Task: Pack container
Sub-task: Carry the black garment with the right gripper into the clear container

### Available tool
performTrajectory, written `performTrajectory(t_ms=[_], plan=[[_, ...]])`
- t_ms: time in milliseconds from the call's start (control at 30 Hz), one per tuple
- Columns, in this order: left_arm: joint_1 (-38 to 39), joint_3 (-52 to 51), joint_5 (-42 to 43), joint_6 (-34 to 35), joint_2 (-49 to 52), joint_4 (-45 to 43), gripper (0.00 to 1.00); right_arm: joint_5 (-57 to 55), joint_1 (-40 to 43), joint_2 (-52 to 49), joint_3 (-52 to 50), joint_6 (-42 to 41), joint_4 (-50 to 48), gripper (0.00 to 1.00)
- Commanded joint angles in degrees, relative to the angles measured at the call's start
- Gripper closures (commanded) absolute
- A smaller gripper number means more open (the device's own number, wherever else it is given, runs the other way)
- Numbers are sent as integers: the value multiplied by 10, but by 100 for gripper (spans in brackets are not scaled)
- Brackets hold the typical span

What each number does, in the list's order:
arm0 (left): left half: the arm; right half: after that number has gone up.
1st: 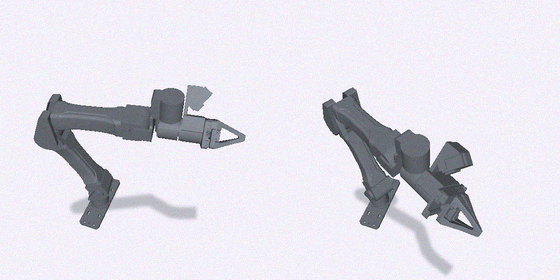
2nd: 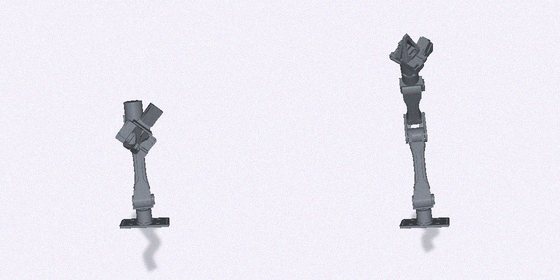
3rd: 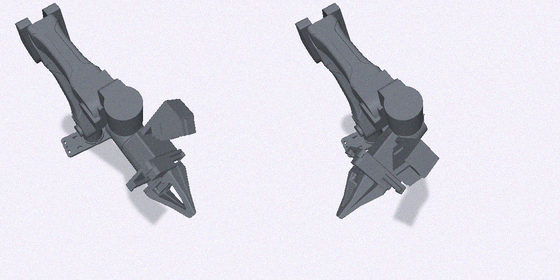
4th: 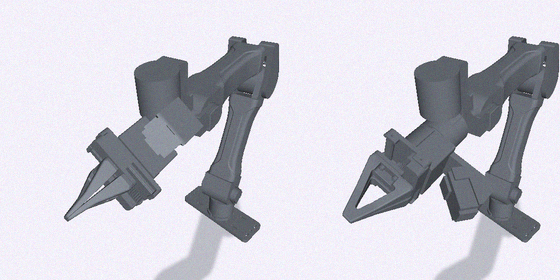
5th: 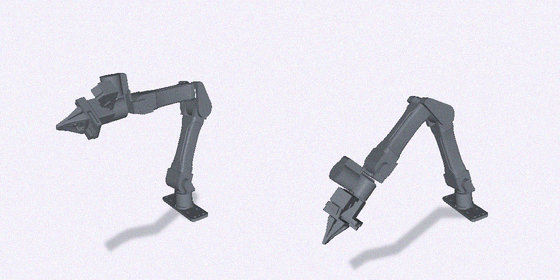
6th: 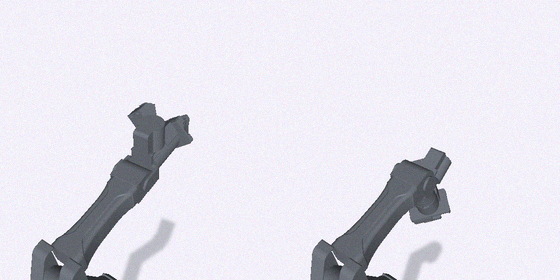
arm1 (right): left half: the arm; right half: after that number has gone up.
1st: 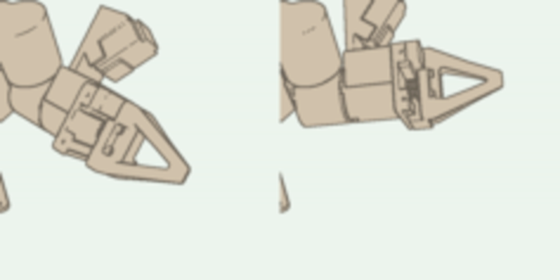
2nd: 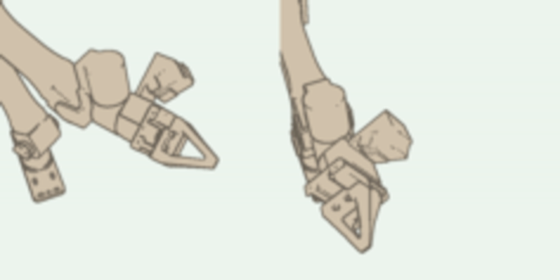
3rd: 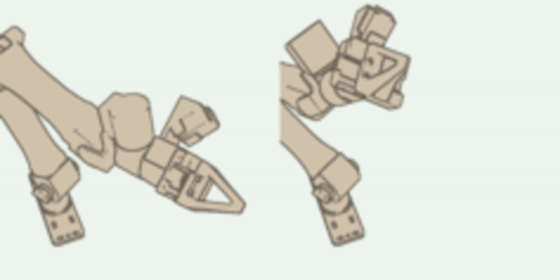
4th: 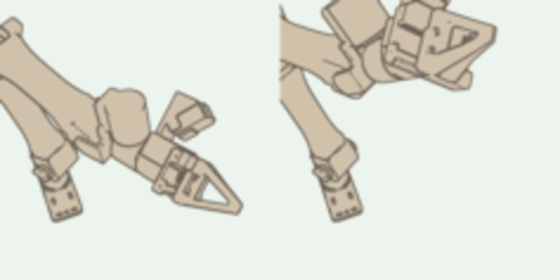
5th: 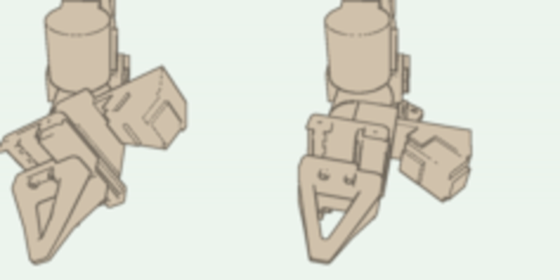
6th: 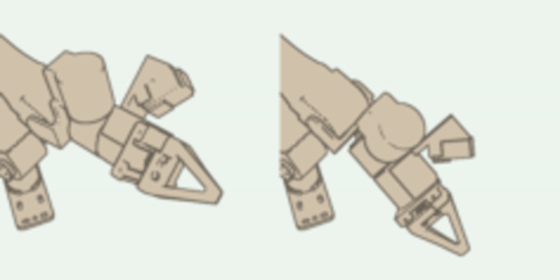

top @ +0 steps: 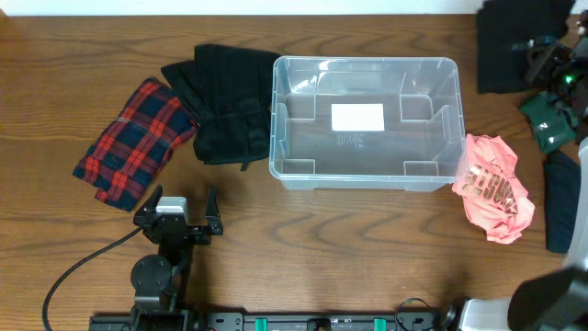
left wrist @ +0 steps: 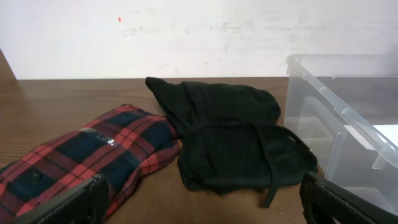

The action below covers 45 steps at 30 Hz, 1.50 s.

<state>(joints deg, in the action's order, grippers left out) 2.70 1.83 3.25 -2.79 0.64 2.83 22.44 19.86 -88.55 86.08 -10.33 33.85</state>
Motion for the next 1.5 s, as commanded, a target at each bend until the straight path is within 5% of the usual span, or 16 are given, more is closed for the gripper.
performTrajectory(t_ms=[0, 633, 1000, 1467], plan=[[2, -16, 2, 5, 1, 9, 2, 52, -57, 31, 7, -67, 12, 99], [2, -16, 2, 5, 1, 9, 2, -101, -405, -73, 1, -288, 35, 99], [2, -16, 2, 5, 1, 9, 2, -175, -491, -134, 0, -370, 53, 99], [2, -16, 2, 5, 1, 9, 2, -265, -512, -138, -21, -371, 76, 99]])
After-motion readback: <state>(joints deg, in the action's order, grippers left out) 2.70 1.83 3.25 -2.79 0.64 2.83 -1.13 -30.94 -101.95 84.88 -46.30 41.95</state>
